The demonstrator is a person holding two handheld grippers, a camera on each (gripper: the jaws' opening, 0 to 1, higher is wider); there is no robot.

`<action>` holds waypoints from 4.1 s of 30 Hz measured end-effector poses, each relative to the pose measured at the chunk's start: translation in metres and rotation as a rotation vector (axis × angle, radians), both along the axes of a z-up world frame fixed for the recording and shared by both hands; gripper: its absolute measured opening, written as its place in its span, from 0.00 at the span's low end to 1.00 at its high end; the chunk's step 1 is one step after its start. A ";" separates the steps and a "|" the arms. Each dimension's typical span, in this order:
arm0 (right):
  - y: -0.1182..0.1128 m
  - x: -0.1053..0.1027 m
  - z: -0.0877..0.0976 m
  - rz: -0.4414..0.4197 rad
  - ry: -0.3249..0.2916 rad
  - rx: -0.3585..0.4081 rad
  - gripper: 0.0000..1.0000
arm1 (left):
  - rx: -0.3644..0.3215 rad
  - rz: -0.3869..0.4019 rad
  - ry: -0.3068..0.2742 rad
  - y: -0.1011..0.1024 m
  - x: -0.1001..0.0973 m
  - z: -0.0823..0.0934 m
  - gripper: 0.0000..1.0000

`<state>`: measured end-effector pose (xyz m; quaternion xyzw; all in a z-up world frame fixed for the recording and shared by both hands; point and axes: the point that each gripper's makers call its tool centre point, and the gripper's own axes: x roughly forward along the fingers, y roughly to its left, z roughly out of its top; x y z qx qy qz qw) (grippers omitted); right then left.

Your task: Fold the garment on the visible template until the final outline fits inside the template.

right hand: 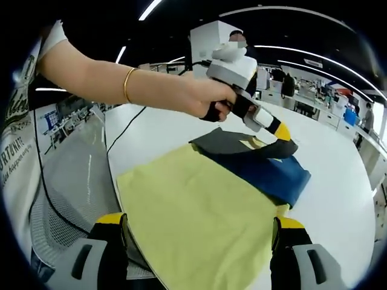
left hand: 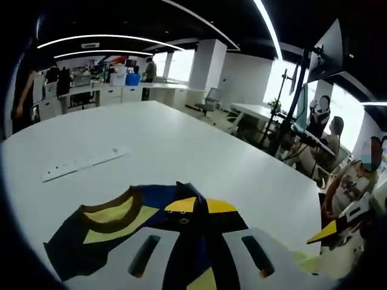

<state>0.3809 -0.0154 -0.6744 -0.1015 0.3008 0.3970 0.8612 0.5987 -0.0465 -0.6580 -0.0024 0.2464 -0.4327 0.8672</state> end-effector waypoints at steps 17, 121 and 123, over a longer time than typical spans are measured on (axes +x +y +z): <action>-0.013 0.003 -0.007 -0.029 0.004 0.014 0.99 | -0.017 -0.112 0.095 -0.038 -0.026 -0.046 0.05; -0.084 -0.076 -0.087 0.377 0.181 -0.407 0.28 | 0.426 -0.423 0.068 0.261 -0.276 -0.095 0.27; -0.084 -0.077 -0.088 0.383 0.181 -0.415 0.28 | 0.442 -0.430 0.065 0.263 -0.276 -0.097 0.26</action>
